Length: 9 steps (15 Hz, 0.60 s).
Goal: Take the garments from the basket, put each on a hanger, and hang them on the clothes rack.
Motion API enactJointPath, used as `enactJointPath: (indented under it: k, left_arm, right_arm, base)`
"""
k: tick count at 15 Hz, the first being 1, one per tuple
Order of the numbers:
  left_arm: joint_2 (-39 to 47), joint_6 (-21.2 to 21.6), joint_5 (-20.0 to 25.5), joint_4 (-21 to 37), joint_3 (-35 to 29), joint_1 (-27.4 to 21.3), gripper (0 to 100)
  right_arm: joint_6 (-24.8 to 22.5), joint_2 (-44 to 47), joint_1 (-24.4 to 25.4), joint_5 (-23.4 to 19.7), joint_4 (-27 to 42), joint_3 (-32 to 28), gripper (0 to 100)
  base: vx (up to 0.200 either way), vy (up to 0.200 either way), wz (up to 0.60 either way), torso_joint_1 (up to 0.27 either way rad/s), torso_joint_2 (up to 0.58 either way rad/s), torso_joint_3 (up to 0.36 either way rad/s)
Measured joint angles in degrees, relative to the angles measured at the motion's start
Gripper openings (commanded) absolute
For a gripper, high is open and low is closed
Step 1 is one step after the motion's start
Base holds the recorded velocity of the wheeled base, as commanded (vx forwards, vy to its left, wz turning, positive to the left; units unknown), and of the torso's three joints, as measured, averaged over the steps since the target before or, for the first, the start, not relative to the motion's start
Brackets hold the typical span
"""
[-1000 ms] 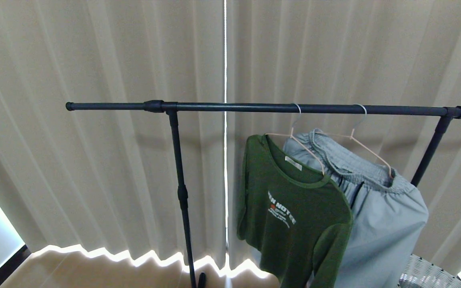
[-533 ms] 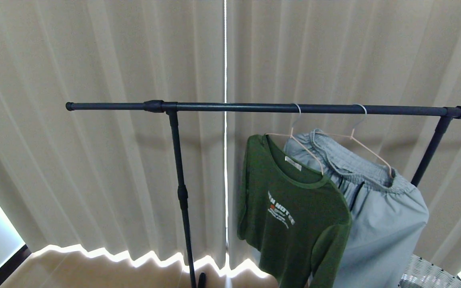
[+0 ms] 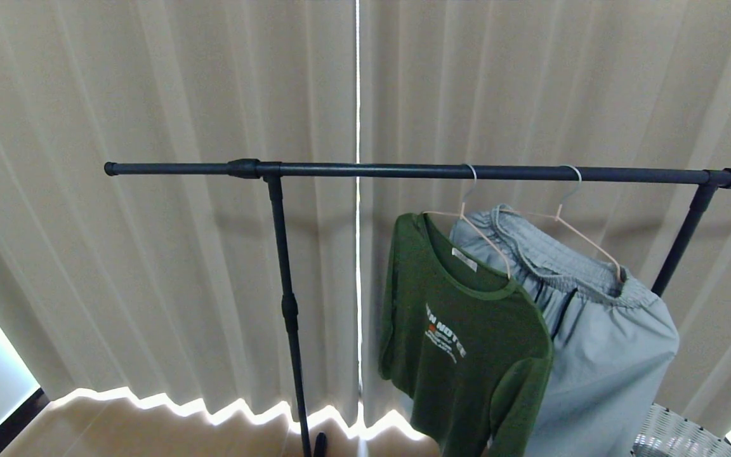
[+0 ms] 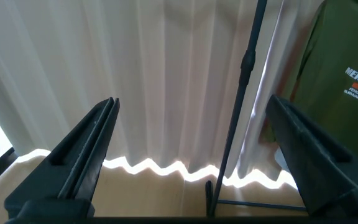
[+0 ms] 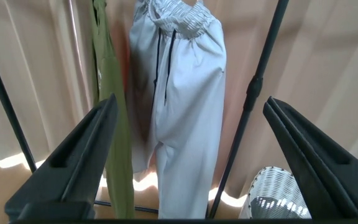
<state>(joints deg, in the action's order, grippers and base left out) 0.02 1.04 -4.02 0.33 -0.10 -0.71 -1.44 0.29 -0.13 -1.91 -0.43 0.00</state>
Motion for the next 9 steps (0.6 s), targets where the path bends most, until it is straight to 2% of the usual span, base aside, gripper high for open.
enactJointPath:
  k: [9]
  left_arm:
    - [0.0,0.0,0.0,0.0,0.0,0.0,100]
  right_arm:
    - [0.0,0.0,0.0,0.0,0.0,0.0,100]
  base:
    - [0.0,0.0,0.0,0.0,0.0,0.0]
